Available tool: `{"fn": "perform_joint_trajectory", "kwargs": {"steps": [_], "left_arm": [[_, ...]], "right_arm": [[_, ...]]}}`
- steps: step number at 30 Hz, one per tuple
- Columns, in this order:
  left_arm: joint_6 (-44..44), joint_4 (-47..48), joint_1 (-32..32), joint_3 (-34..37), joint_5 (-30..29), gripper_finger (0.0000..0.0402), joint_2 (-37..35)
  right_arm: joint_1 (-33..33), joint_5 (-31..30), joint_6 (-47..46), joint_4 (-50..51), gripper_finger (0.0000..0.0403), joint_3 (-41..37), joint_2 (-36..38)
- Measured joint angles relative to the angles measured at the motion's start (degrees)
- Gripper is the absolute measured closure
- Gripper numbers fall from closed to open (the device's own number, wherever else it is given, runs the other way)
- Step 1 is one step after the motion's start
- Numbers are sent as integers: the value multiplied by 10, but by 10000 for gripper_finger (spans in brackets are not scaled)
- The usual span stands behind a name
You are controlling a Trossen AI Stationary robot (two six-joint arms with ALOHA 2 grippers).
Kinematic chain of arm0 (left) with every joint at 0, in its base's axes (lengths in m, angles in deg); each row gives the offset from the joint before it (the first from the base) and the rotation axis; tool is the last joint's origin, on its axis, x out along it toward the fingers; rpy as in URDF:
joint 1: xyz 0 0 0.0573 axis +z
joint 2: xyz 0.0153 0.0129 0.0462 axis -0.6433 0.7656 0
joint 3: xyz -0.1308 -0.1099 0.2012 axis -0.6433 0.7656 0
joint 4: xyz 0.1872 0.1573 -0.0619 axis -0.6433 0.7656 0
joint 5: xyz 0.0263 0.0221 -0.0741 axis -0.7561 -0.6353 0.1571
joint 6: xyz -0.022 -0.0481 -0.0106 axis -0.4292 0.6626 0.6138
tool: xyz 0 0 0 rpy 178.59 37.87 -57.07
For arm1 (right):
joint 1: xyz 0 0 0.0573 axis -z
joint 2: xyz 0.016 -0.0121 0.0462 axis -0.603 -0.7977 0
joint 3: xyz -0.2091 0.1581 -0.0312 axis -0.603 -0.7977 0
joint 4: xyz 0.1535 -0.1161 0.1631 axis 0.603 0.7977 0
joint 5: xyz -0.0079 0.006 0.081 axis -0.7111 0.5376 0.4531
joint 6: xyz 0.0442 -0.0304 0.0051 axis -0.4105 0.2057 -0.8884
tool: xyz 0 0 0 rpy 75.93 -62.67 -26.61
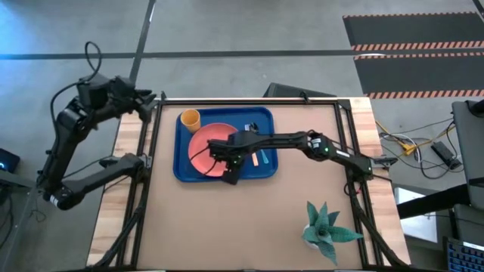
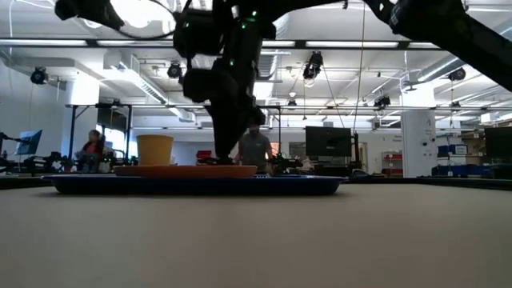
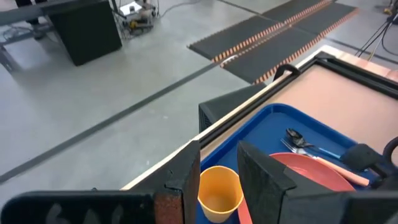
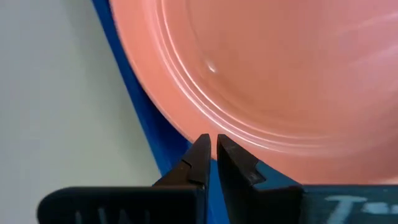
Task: Pick and place plate/cup/fork/spoon on tray
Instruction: Adjust the orange plate on the blue tray
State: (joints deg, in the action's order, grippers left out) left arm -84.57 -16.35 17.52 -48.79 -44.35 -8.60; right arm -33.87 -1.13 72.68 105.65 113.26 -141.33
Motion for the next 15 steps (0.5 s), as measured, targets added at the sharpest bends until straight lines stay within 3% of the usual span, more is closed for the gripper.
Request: {"fn": "perform_joint_trajectory", "kwargs": {"steps": [15], "left_arm": [[0, 4, 0, 0, 0, 314, 23]], "right_arm": [[13, -22, 14, -56, 386, -1, 33]]}}
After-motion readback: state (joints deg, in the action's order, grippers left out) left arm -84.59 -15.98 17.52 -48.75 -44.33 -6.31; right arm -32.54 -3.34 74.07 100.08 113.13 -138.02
